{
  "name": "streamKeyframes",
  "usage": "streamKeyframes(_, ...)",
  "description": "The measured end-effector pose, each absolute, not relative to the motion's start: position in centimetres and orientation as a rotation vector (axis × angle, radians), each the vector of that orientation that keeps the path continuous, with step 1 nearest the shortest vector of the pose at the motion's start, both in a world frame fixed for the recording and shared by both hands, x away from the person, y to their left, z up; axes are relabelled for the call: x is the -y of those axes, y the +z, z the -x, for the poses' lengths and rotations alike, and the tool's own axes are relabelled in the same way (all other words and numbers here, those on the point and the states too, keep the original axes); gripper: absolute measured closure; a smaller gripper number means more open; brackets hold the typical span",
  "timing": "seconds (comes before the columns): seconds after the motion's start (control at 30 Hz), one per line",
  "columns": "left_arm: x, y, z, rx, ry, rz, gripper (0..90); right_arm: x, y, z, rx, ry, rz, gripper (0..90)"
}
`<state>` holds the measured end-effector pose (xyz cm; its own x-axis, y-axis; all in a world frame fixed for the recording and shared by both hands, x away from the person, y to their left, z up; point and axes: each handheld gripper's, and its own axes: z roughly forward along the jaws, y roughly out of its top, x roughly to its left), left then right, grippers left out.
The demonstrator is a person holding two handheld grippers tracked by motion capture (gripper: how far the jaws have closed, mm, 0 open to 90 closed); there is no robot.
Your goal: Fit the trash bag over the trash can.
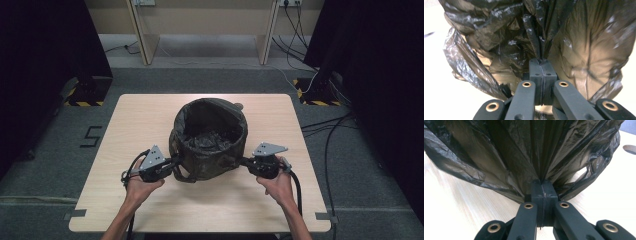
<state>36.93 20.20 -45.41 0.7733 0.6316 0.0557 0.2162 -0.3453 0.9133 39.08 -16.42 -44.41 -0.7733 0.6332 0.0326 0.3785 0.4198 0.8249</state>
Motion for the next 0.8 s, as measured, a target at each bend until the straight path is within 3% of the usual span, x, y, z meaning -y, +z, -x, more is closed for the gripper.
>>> streamKeyframes(0.1,-20.4,-45.8,-37.0,-0.656,0.492,-1.917,89.0,16.7,-44.5,-39.2,-2.398,1.276,-0.895,90.0)
streamKeyframes(0.23,-21.0,-45.6,-36.8,-0.67,0.486,-1.904,82.6,17.2,-44.0,-39.0,-2.376,1.282,-0.961,69.7)
streamKeyframes(0.33,-21.6,-45.1,-36.2,-0.677,0.476,-1.873,68.8,18.1,-42.6,-38.6,-2.31,1.306,-1.026,55.2)
streamKeyframes(0.47,-22.2,-44.2,-34.9,-0.689,0.479,-1.836,51.8,19.0,-40.1,-38.1,-2.224,1.322,-1.041,44.4)
streamKeyframes(0.67,-22.8,-44.2,-33.1,-0.737,0.456,-1.811,37.6,18.6,-36.1,-38.4,-2.156,1.318,-1.011,39.0)
streamKeyframes(0.8,-22.5,-44.9,-32.4,-0.768,0.452,-1.806,35.8,17.5,-34.2,-39.4,-2.134,1.318,-0.992,38.8)
